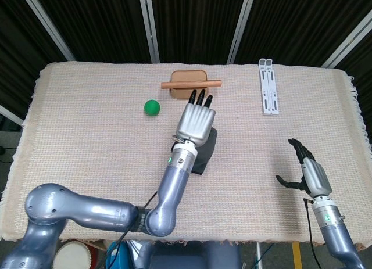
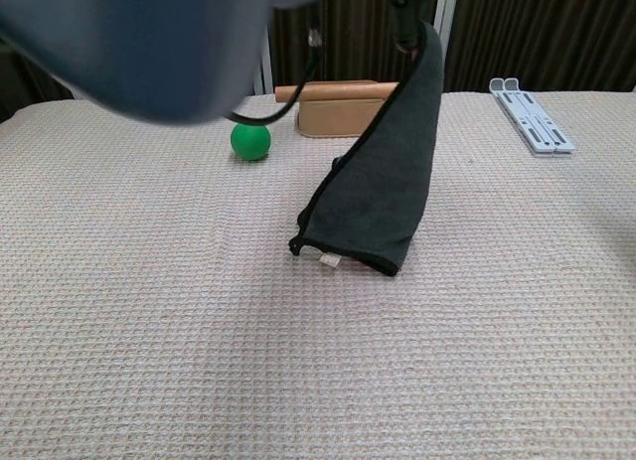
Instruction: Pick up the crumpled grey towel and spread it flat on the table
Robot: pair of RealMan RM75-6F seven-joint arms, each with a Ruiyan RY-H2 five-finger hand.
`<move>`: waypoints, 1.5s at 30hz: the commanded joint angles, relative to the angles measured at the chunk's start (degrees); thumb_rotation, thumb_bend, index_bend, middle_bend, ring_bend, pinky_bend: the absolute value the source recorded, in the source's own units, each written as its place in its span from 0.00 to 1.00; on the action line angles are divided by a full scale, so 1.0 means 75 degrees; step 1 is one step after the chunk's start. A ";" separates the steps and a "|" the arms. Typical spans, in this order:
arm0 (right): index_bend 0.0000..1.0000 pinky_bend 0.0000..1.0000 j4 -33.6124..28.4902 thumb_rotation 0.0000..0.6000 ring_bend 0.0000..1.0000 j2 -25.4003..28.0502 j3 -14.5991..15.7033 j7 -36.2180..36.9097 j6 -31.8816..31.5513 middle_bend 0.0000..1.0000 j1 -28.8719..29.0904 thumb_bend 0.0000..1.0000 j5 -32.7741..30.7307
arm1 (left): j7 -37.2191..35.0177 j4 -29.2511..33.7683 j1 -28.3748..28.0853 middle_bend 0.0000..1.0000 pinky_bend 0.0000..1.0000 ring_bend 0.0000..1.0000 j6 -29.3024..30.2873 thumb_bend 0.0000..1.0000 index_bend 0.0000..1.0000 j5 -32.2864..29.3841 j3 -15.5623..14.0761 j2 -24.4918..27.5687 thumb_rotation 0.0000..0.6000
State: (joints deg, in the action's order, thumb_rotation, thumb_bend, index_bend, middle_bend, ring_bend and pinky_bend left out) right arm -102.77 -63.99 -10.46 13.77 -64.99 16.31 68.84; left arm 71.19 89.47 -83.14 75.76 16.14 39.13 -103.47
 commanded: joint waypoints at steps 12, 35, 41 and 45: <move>0.00 0.06 0.0115 1.00 0.00 -0.0299 0.0080 -0.0274 0.0076 0.00 0.0083 0.25 -0.0097 | -0.1983 -0.1868 -0.0693 0.12 0.00 0.00 0.0372 0.57 0.67 0.0920 0.0542 -0.0864 1.00; 0.00 0.06 -0.0117 1.00 0.00 -0.0699 0.0065 -0.0808 0.0422 0.00 0.0437 0.25 -0.0382 | -0.1896 -0.1839 -0.1140 0.12 0.00 0.00 0.0577 0.59 0.67 0.0535 0.0680 -0.0805 1.00; 0.00 0.06 -0.0280 1.00 0.00 -0.0859 0.0013 -0.1155 0.0473 0.00 0.0603 0.25 -0.0599 | -0.2326 -0.2466 -0.1738 0.12 0.00 0.00 0.0544 0.59 0.67 0.0859 0.0858 -0.1246 1.00; 0.00 0.06 -0.0312 1.00 0.00 -0.1058 0.0025 -0.1401 0.0462 0.00 0.0682 0.25 -0.0771 | -0.2852 -0.2844 -0.2069 0.12 0.00 0.00 0.0582 0.59 0.67 0.1085 0.1117 -0.1511 1.00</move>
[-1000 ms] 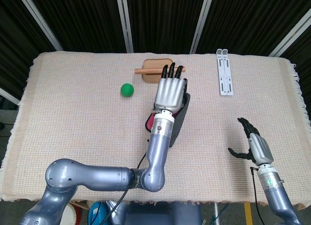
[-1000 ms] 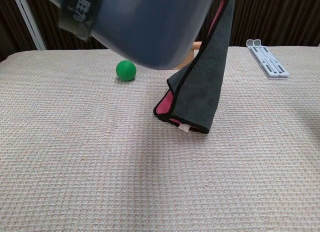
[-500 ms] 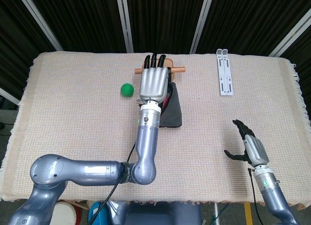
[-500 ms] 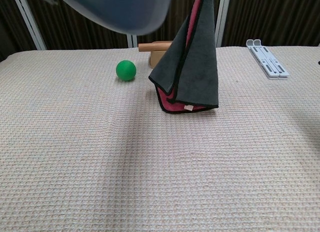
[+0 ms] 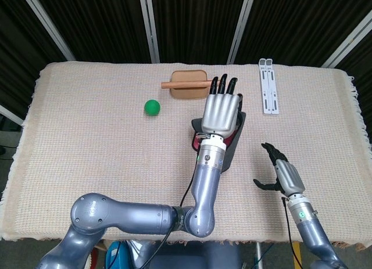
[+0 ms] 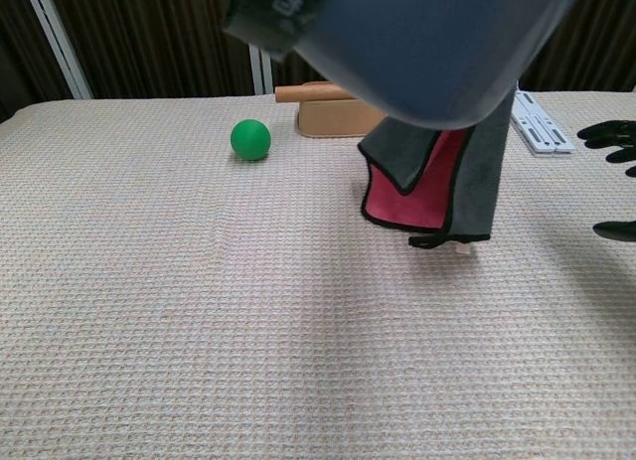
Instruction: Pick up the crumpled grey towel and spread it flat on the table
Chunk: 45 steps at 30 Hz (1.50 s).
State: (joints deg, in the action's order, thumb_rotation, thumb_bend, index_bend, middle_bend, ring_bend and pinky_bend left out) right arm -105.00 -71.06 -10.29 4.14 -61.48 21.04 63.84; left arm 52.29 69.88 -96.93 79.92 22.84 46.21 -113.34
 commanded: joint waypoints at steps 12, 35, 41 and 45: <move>0.00 0.06 -0.0454 1.00 0.00 -0.0554 0.0070 -0.0690 -0.0226 0.00 0.0163 0.25 -0.0288 | -0.0541 -0.0802 -0.0559 0.13 0.00 0.00 0.0007 0.59 0.67 0.0323 0.0329 -0.0401 1.00; 0.00 0.06 -0.0448 1.00 0.00 -0.1864 -0.0450 -0.2564 -0.1073 0.00 0.0885 0.25 -0.1866 | -0.0552 0.0314 -0.0177 0.13 0.00 0.00 0.0534 0.59 0.67 0.0680 0.0158 -0.0194 1.00; 0.00 0.06 -0.0297 1.00 0.00 -0.2193 -0.0503 -0.2704 -0.1268 0.00 0.0952 0.25 -0.1961 | -0.0545 0.0600 -0.0024 0.13 0.00 0.00 0.0691 0.59 0.66 0.0745 0.0124 -0.0102 1.00; 0.00 0.06 -0.0283 1.00 0.00 -0.2317 -0.0541 -0.2825 -0.1304 0.00 0.1021 0.25 -0.2022 | -0.0497 0.0686 -0.0002 0.13 0.00 0.00 0.0752 0.59 0.66 0.0773 0.0074 -0.0110 1.00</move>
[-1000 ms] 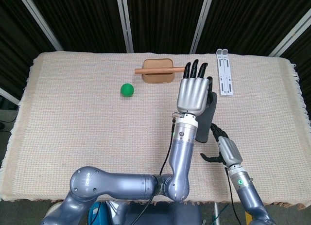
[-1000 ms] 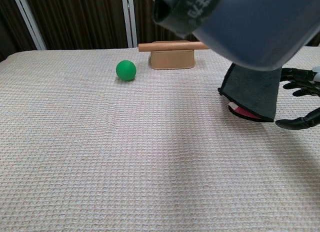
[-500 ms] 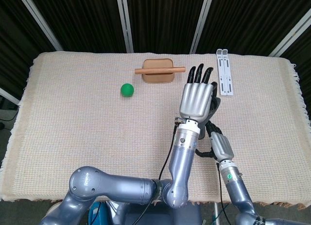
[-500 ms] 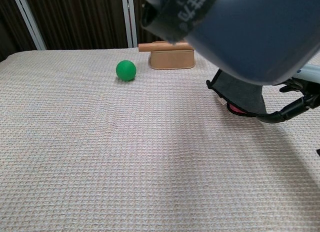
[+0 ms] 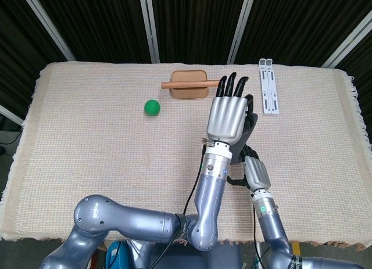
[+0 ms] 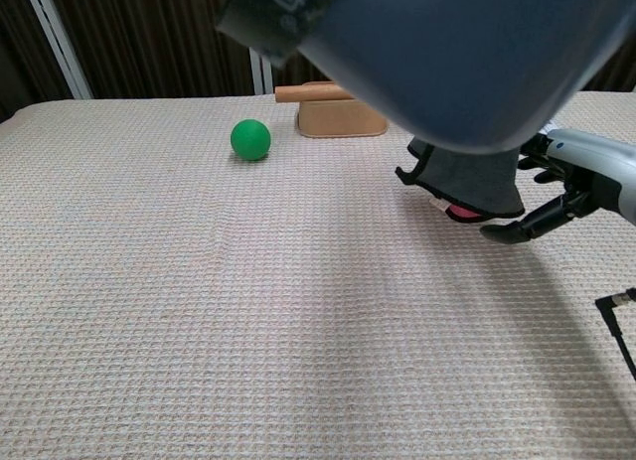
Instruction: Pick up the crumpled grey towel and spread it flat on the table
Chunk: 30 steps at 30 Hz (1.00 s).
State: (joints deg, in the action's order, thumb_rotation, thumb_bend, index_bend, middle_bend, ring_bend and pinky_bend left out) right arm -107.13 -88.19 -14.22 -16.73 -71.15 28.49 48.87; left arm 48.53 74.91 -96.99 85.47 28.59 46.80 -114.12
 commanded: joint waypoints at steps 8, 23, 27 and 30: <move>0.00 0.06 0.0054 1.00 0.00 -0.0146 -0.0114 -0.0174 -0.0013 0.00 0.0126 0.25 -0.0222 | -0.0089 0.0013 -0.0043 0.13 0.00 0.00 -0.0010 0.59 0.66 0.0000 0.0001 -0.0157 1.00; 0.00 0.06 0.0360 1.00 0.00 -0.0226 -0.0353 0.0106 0.0175 0.00 0.0225 0.25 -0.0436 | -0.0339 0.0131 -0.0326 0.13 0.00 0.00 -0.0080 0.59 0.66 0.0170 0.0086 -0.0503 1.00; 0.00 0.06 0.0401 1.00 0.00 -0.0154 -0.0404 0.0202 0.0184 0.00 0.0201 0.25 -0.0450 | -0.0366 0.0180 -0.0228 0.13 0.00 0.00 -0.0069 0.59 0.66 0.0235 0.0017 -0.0491 1.00; 0.00 0.06 0.0378 1.00 0.00 -0.0094 -0.0376 0.0230 0.0233 0.00 0.0185 0.25 -0.0449 | -0.0367 0.0210 -0.0159 0.13 0.00 0.00 -0.0083 0.59 0.66 0.0253 0.0011 -0.0444 1.00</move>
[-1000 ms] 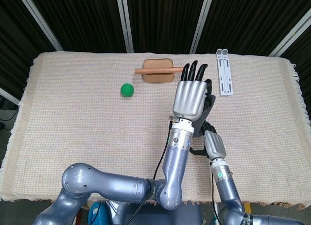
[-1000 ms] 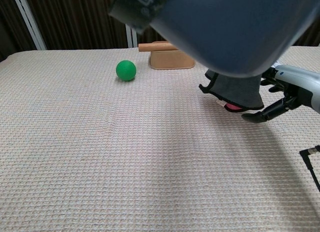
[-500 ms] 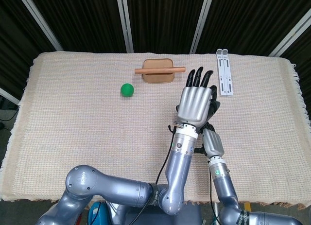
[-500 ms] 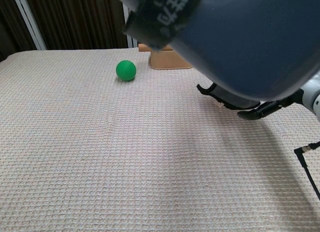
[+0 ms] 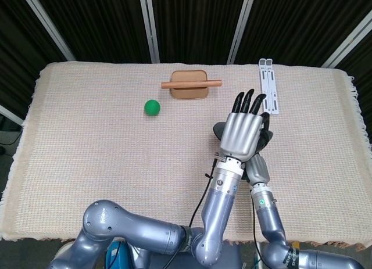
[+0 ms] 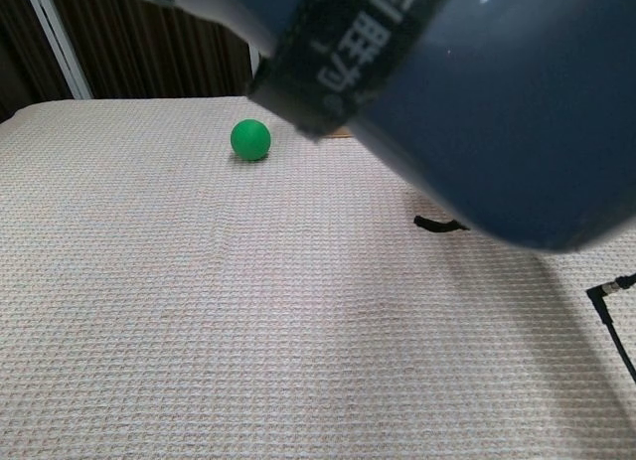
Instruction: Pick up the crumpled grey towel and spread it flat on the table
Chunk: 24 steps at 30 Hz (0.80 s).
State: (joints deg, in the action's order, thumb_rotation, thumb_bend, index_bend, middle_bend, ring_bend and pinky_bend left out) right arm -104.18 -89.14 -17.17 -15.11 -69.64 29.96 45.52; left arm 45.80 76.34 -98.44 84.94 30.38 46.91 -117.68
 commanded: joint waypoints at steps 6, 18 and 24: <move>0.00 0.06 -0.0100 1.00 0.00 0.0161 0.0145 0.0080 0.0189 0.00 -0.0043 0.25 0.0026 | 0.0002 0.0004 0.0086 0.13 0.00 0.00 -0.0033 0.59 0.66 0.0133 0.0119 0.0236 1.00; 0.00 0.06 0.0161 1.00 0.00 0.0192 0.0058 0.0406 0.0103 0.00 -0.0168 0.25 -0.0016 | 0.0188 0.0060 0.0310 0.13 0.00 0.00 0.0103 0.59 0.66 0.0153 0.0110 0.0567 1.00; 0.00 0.06 0.0172 1.00 0.00 0.0291 0.0063 0.0604 0.0171 0.00 -0.0240 0.25 0.0079 | 0.0397 0.0181 0.0484 0.13 0.00 0.00 0.0239 0.59 0.66 0.0193 0.0099 0.0872 1.00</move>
State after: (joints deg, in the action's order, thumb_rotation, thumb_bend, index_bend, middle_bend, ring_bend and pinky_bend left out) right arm -102.91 -87.01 -16.72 -10.67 -68.39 28.21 46.03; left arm 48.60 77.52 -94.99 86.55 31.73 47.67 -111.39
